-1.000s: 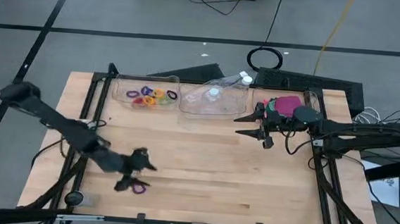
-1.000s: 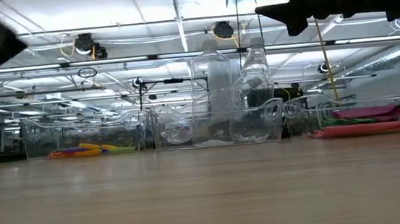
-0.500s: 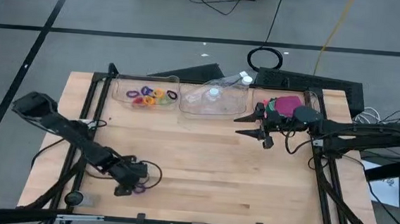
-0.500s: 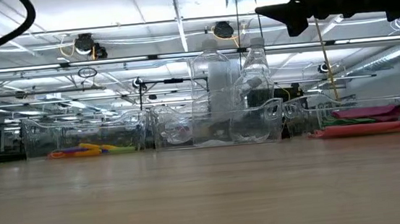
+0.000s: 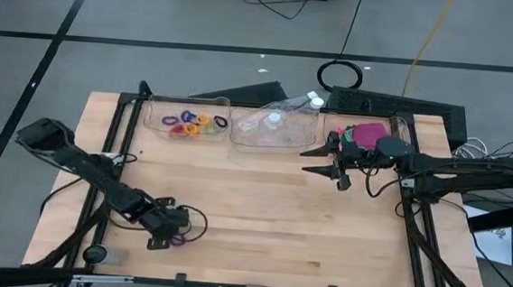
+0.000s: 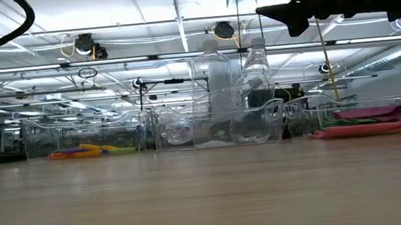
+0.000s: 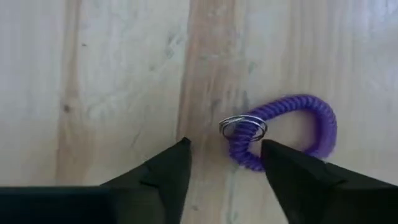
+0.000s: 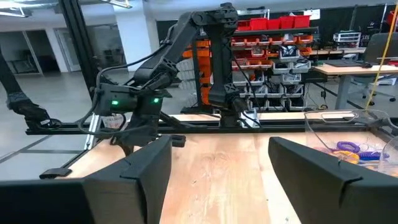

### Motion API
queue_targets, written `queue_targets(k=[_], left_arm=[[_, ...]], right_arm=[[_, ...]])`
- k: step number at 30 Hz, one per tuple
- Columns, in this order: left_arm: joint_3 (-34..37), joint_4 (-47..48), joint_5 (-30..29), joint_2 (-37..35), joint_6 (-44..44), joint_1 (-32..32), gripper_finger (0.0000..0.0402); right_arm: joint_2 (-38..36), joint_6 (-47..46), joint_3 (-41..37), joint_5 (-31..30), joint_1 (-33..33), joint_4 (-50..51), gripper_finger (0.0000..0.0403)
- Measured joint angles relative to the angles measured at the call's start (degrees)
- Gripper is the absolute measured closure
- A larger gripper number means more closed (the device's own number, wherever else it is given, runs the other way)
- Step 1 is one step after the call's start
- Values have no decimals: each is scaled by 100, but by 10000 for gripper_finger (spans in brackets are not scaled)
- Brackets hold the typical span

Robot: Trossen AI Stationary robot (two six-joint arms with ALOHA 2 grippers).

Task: Pick & Place Sports Items
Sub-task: Put the violet spring keychain into the left transparent bin

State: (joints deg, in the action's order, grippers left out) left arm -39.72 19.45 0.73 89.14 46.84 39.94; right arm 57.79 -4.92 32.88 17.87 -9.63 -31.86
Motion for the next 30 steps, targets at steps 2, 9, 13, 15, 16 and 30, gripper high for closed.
queue_targets(k=[2, 9, 13, 15, 16, 30], left_arm=[[2, -28, -104, 2, 31, 0, 245], [9, 52, -710, 17, -154, 0, 276], [15, 175, -973, 17, -211, -67, 310], [15, 186, -998, 20, -213, -87, 335], [15, 175, -977, 20, -223, -115, 349], [-266, 135, -1123, -394, -1107, -836, 395]], right_arm=[[1, 1, -2, 0, -2, 0, 206], [-1, 1, -2, -2, 0, 0, 206], [-1, 1, -2, -2, 0, 0, 206], [1, 1, -2, -2, 0, 0, 206], [0, 1, -2, -2, 0, 0, 206], [-1, 1, 0, -2, 0, -2, 206]])
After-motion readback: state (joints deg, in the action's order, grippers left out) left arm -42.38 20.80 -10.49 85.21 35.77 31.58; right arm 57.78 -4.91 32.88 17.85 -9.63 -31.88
